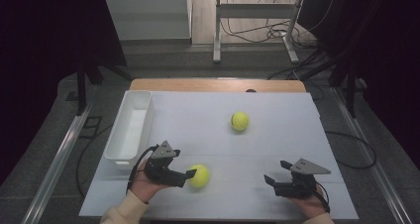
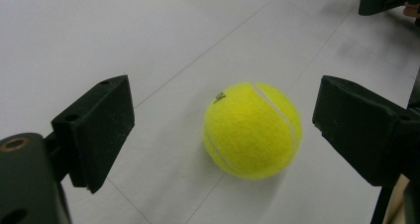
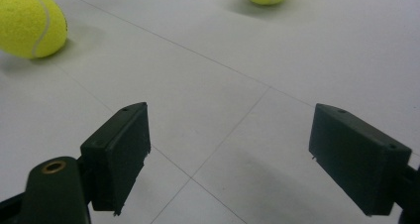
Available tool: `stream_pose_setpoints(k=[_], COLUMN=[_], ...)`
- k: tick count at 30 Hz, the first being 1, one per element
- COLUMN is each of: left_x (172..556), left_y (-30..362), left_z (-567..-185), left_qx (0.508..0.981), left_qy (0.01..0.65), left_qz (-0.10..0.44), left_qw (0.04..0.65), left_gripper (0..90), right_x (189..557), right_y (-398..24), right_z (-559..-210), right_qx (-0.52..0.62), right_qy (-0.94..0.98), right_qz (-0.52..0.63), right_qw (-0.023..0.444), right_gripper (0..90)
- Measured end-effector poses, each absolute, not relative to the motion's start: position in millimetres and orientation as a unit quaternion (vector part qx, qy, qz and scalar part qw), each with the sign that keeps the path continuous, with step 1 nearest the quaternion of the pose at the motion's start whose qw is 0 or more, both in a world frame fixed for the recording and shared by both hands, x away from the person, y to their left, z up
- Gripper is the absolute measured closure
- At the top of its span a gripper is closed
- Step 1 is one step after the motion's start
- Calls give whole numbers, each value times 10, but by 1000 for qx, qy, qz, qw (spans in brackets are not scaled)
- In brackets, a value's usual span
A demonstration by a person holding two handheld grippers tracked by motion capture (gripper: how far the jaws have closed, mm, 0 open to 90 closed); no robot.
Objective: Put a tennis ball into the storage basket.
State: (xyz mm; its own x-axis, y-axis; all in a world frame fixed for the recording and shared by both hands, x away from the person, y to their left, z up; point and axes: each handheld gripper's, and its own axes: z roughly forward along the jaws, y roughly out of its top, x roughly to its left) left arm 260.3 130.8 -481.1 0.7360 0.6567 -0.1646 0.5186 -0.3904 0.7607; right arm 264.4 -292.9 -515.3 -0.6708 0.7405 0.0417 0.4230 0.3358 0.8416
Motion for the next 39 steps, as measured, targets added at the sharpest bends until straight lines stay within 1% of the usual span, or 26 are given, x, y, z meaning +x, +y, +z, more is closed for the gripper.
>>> stream_pose_setpoints(k=[6, 12, 20, 26, 33, 37, 39], left_x=[2612, 2665, 2693, 2692, 2696, 2691, 2688], left_y=[1206, 1016, 981, 879, 842, 849, 859], left_z=[-4829, -4868, -4940, -5039, -5084, -5101, -5104], left_qx=[836, 853, 859, 871, 878, 878, 879], left_qy=[347, 330, 330, 323, 325, 326, 322], left_qz=[75, 66, 58, 47, 48, 43, 41], left_qw=[418, 400, 387, 366, 348, 348, 348], left_gripper=[96, 89, 79, 74, 79, 126, 182], right_x=[2640, 2645, 2647, 2650, 2649, 2648, 2648], right_y=[-2928, -2924, -2933, -2926, -2933, -2933, -2932], right_z=[-5154, -5158, -5160, -5163, -5165, -5164, -5164], right_qx=[364, 364, 365, 365, 364, 364, 363], right_qy=[798, 798, 799, 799, 800, 800, 800], right_qz=[446, 446, 444, 444, 443, 443, 444], right_qw=[178, 176, 176, 176, 176, 176, 176], right_gripper=[169, 169, 169, 169, 169, 169, 169])
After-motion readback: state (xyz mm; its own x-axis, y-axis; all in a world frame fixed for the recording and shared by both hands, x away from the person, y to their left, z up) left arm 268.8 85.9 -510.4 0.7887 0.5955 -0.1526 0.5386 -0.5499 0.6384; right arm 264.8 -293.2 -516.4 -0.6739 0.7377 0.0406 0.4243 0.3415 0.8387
